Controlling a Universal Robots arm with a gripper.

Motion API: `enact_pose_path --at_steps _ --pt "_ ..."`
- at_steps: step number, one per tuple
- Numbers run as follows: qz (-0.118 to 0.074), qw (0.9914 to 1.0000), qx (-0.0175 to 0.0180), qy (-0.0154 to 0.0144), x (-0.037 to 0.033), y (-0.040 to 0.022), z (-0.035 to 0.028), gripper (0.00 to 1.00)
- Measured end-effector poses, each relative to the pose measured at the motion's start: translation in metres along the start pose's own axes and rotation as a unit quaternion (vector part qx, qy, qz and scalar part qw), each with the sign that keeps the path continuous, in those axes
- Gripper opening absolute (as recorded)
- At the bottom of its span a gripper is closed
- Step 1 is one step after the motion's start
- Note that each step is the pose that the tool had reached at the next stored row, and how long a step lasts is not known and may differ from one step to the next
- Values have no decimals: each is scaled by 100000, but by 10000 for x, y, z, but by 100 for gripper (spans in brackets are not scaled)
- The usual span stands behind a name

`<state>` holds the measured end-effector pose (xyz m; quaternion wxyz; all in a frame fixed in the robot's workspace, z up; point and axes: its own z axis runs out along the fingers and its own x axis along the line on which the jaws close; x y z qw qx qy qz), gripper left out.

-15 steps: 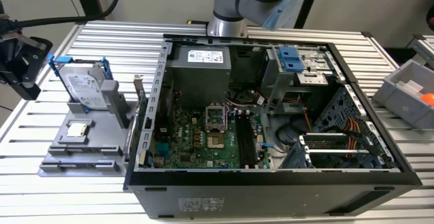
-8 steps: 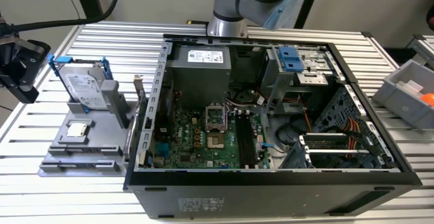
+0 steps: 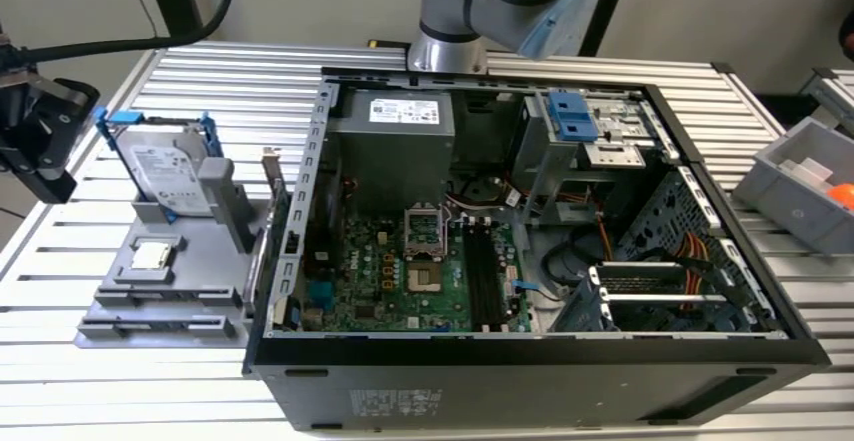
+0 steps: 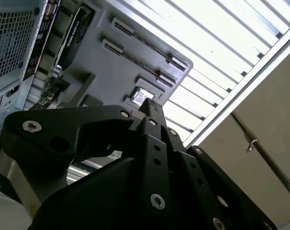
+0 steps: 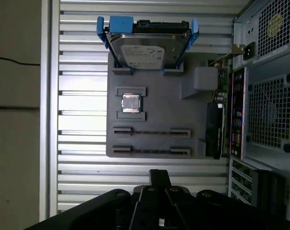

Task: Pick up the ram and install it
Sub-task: 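Pick up the ram and move it above insertion slot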

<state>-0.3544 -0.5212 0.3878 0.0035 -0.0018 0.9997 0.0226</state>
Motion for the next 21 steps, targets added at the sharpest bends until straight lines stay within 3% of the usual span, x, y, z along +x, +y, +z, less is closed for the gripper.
enact_pose_path --at_steps 21 --pt "7 100000 -3 222 0 0 0 0"
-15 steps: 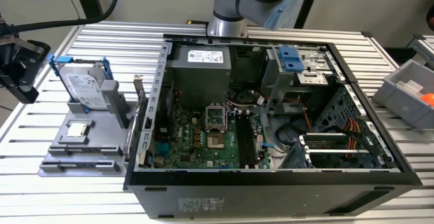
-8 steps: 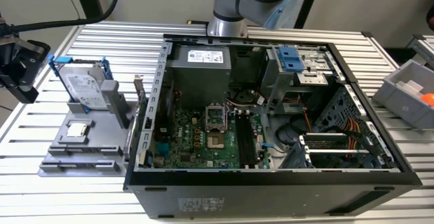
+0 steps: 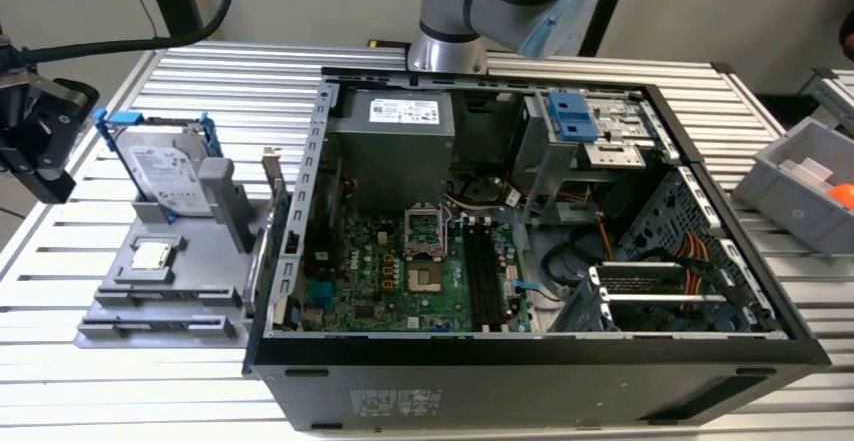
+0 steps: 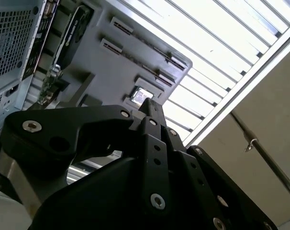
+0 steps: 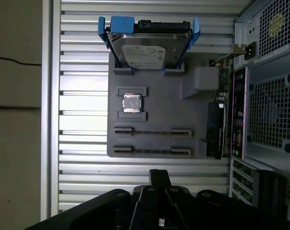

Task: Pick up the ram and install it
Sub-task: 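Pick up the ram and move it above insertion slot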

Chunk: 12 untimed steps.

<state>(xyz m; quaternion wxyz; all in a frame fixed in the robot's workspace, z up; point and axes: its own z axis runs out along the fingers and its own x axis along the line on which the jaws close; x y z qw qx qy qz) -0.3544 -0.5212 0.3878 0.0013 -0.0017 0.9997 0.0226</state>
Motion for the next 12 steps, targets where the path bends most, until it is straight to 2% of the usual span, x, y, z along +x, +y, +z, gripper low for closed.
enact_pose_path --at_steps 12 --pt "-14 100000 -44 -5 0 0 0 0"
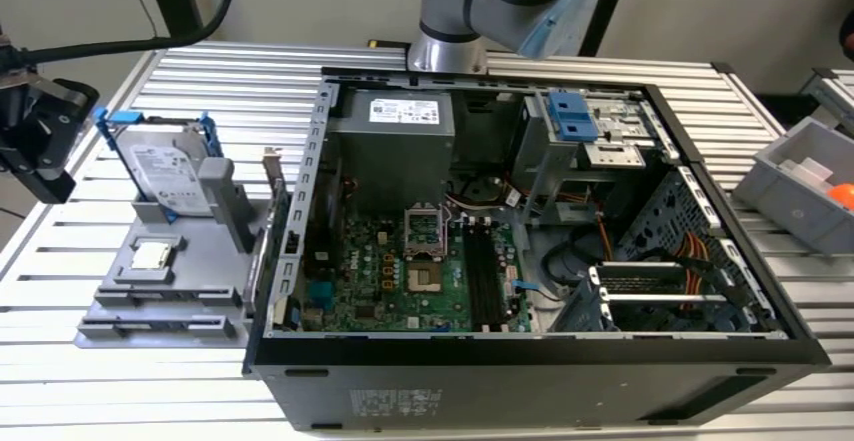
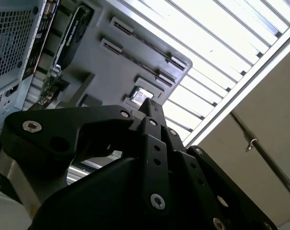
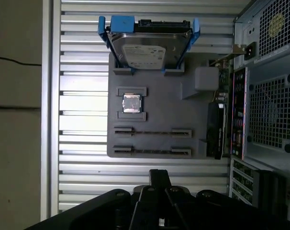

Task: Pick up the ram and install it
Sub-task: 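Pick up the ram and move it above insertion slot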

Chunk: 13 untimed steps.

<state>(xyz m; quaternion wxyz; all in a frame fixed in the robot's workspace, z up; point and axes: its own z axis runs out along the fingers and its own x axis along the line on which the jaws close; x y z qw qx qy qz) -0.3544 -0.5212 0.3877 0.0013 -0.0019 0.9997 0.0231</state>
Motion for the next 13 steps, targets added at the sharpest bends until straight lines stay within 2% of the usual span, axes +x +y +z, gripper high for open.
enact_pose_path --at_steps 5,13 --pt "-1285 99992 3 66 1 0 -1 0" --pt "-3717 99931 9 178 0 12 0 0"
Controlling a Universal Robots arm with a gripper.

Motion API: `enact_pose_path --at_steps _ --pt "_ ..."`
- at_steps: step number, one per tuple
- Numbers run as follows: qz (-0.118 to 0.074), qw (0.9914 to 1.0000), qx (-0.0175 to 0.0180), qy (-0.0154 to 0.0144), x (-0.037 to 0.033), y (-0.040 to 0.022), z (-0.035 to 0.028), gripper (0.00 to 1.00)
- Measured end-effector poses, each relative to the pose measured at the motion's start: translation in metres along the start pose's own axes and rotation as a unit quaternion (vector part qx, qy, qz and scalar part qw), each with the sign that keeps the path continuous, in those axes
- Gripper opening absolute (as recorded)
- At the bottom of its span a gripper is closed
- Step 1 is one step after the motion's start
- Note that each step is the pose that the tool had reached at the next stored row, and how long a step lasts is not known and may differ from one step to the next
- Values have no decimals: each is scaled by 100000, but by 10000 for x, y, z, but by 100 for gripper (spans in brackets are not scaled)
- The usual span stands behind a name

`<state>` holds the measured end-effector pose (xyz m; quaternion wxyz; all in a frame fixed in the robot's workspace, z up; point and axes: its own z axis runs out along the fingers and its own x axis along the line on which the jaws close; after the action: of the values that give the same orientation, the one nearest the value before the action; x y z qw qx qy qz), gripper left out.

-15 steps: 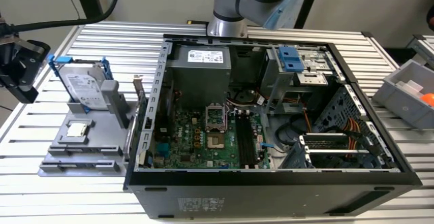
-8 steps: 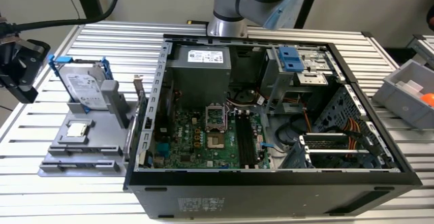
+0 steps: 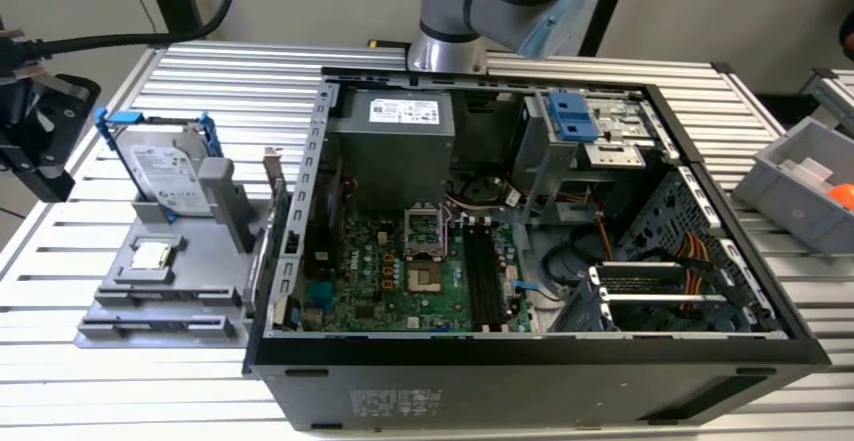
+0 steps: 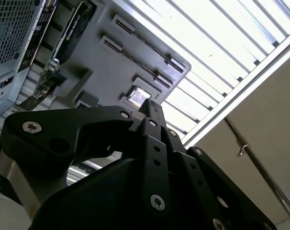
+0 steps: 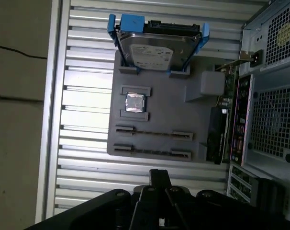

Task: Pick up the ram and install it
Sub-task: 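Pick up the ram and move it above insertion slot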

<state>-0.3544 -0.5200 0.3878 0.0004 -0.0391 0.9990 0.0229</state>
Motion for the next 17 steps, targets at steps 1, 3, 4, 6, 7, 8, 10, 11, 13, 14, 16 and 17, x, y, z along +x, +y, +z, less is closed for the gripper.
enact_pose_path --at_steps 1,3,4,6,7,8,10,11,13,14,16,17 --pt "-261 100000 3 12 0 0 0 0" --pt "-1095 99994 4 50 0 1 0 0" --pt "-1540 99988 6 73 0 1 0 0" --pt "-2557 99967 6 120 1 2 0 0" --pt "-3080 99952 6 141 1 2 0 0" --pt "-3575 99936 7 163 1 2 0 0" --pt "-4590 99894 14 208 0 3 0 0" --pt "-5107 99869 17 237 -1 3 0 0" --pt "-6109 99813 19 283 0 3 0 0" --pt "-6607 99781 21 306 0 3 0 0" --pt "-7525 99716 24 351 0 4 0 0" --pt "-7967 99681 22 370 0 5 0 0"
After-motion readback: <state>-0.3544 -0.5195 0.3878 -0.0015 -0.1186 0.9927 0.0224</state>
